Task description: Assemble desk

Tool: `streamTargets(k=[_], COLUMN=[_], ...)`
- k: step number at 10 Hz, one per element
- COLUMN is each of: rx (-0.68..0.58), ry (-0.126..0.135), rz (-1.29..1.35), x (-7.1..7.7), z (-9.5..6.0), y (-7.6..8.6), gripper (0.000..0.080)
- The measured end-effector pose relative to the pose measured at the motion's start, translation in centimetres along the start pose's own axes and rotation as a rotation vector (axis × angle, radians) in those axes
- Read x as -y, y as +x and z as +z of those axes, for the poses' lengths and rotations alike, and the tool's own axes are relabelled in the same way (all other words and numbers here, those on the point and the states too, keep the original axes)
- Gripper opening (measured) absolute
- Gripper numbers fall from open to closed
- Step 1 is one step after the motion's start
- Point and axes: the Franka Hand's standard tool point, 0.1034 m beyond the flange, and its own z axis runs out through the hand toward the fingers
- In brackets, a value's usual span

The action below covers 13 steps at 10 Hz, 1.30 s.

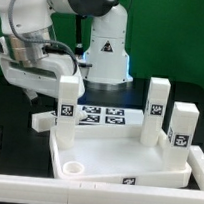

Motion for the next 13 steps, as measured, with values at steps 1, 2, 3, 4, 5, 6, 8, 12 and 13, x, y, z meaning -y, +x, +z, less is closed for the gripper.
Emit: streamTargets(k=[1, 2, 3, 4, 5, 6, 8, 12, 13], rx=[0.014, 0.032, 0.038, 0.042, 0.049, 0.055, 0.083, 0.383, 0.419], ry=[-0.001, -0.001, 0.004, 0.02, 0.034, 0.033, 0.059, 0.132, 0.134], rz=[0.013, 0.026, 0.038, 0.059, 0.075, 0.075, 0.062, 0.111, 0.11], x=[-0.3, -0.5, -0.6, -0.8, -1.1, -1.1, -2.1, -4.6, -4.5], z=[0.8, 1.5, 1.7, 1.6, 1.3, 1.4, 1.3, 1.1, 1.3], y=[-0.9, -1.8, -2.2, -2.1, -1.9, -1.9, -1.5, 0.6, 0.6], gripper=[0.0649, 0.0649, 0.0649, 0.0649, 0.0649, 0.0649, 0.0649, 0.0649, 0.0649])
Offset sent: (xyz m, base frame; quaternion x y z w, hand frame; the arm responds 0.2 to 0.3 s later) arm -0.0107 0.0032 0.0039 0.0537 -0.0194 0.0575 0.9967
